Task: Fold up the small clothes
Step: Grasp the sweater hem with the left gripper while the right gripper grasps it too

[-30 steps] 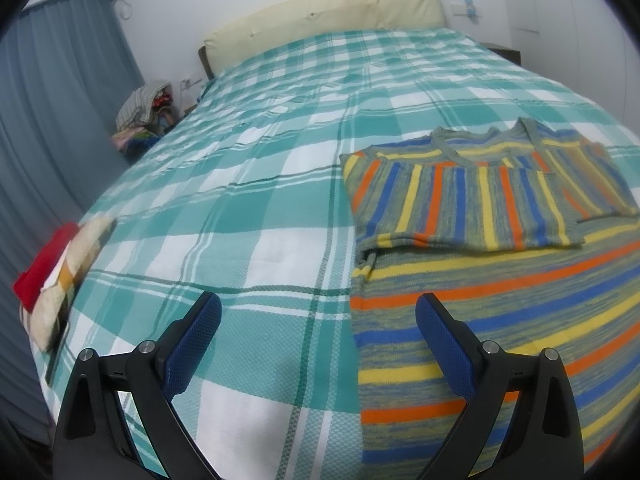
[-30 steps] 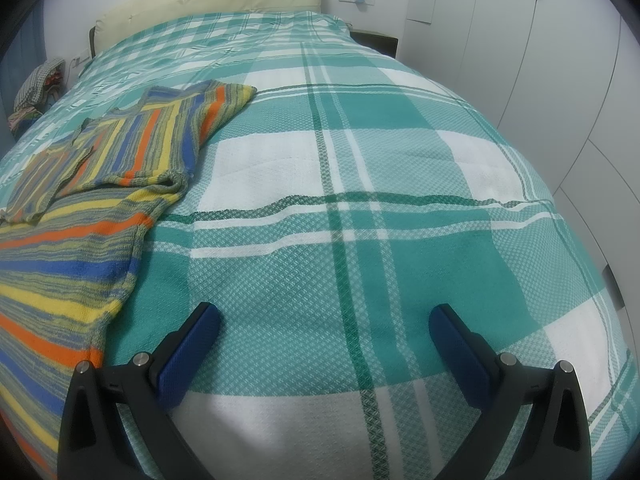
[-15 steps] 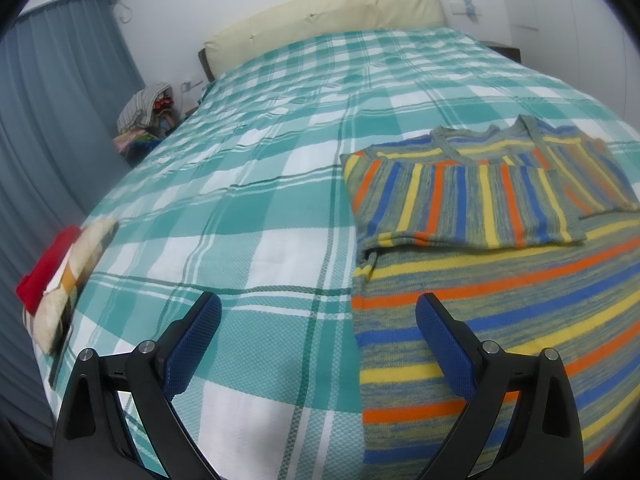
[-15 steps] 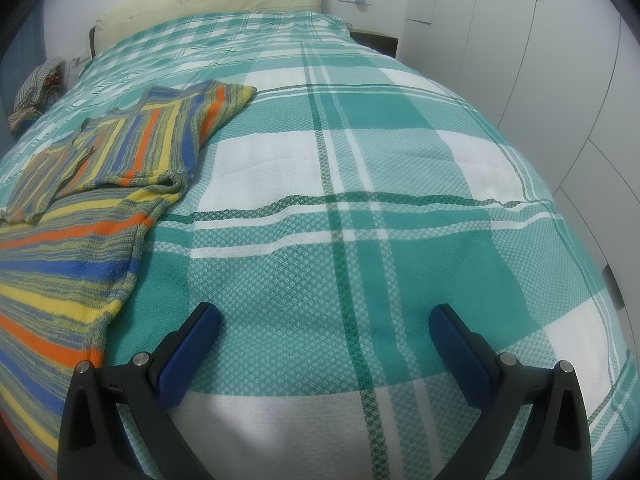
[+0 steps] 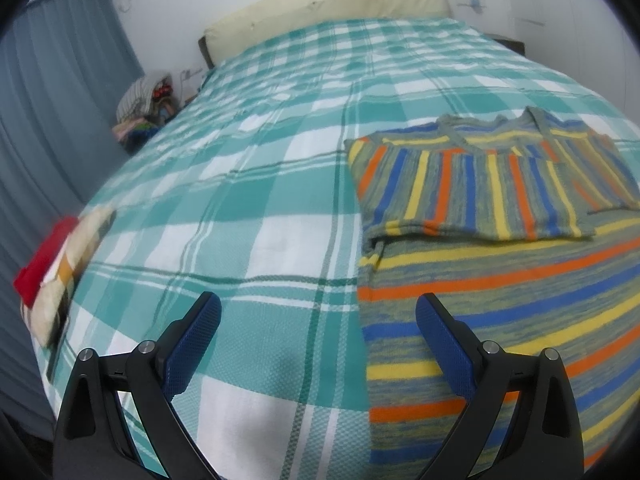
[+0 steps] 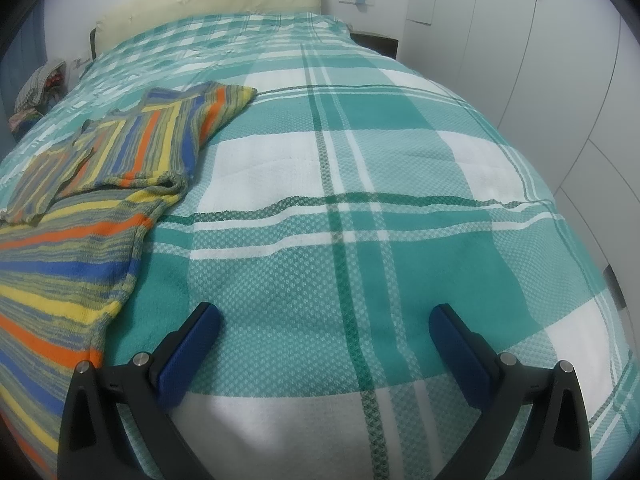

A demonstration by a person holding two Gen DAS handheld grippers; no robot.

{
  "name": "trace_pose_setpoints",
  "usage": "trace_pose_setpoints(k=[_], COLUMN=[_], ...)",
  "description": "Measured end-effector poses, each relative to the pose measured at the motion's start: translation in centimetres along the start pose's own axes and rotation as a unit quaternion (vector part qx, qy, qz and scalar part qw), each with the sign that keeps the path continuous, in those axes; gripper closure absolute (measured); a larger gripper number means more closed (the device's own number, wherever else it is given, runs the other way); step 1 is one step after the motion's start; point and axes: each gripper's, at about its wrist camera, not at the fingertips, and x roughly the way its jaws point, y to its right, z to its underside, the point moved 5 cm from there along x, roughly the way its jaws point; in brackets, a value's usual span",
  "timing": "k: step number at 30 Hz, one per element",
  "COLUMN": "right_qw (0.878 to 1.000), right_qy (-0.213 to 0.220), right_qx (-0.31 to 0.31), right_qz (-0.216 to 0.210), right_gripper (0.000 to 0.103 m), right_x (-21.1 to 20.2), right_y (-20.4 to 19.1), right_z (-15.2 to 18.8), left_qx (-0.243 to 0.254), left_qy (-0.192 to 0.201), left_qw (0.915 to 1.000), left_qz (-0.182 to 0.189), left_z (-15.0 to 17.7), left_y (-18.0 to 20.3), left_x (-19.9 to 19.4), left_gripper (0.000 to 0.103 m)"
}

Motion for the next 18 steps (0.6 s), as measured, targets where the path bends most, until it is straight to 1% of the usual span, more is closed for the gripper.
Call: trace_pose_setpoints(k=[4, 6, 7, 8, 9, 11, 13, 14, 15, 16, 17, 18], right_qw=[1.0, 1.0, 1.0, 0.999, 0.998, 0.995, 0.988, 0.982, 0.972, 0.966, 0.954, 0.947], right_qy=[-0.001, -0.007, -0.014, -0.025, -0.042, -0.052, -0.067, -0.084, -0.112, -0.127, -0.154, -0.171], right_qx=[0.0, 0.0, -0.001, -0.005, -0.005, 0.001, -0.014, -0.028, -0.044, -0.052, -0.067, -0.079], right_qz=[0.0, -0.008, -0.016, -0.027, -0.044, -0.088, -0.139, -0.166, -0.202, -0.221, -0.247, -0.26], right_gripper=[0.0, 0.0, 0.0, 0.001, 0.001, 0.003, 0.003, 0.003, 0.003, 0.003, 0.004, 0.005], right_x=[0.0, -0.1, -0.4, -0.8, -1.7, -4.1, -7.0, -8.3, -9.8, -10.5, -11.7, -12.4], right_y=[0.0, 0.3, 0.4, 0.6, 0.8, 1.0, 0.4, -0.1, -0.9, -1.3, -2.0, -2.3], right_z=[0.0, -0.1, -0.2, -0.4, -0.6, -0.9, -0.3, 0.5, 2.0, 3.0, 4.9, 6.4], left_qx=[-0.021, -0.028, -0.031, -0.036, -0.038, -0.042, -0.039, -0.034, -0.031, -0.032, -0.035, -0.032], left_qy=[-0.012, -0.02, -0.024, -0.033, -0.045, -0.082, -0.115, -0.14, -0.158, -0.178, -0.194, -0.194], left_qw=[0.9997, 0.9994, 0.9991, 0.9979, 0.9958, 0.9866, 0.9772, 0.9721, 0.9688, 0.9641, 0.9588, 0.9591], left_qz=[-0.004, 0.004, 0.016, 0.042, 0.07, 0.134, 0.174, 0.185, 0.188, 0.195, 0.204, 0.204], left_z=[0.0, 0.0, 0.2, 0.5, 0.8, 3.0, 6.1, 8.3, 9.6, 11.1, 12.4, 12.8], left_y=[-3.0, -4.6, -5.4, -6.2, -6.1, -5.8, -4.8, -4.8, -4.5, -4.7, -5.4, -5.9], left_x=[1.3, 1.1, 0.7, 0.0, -0.6, -2.3, -3.8, -4.1, -4.3, -4.3, -4.3, -4.6], left_gripper=[0.004, 0.005, 0.005, 0.005, 0.005, 0.004, 0.004, 0.005, 0.006, 0.007, 0.012, 0.015])
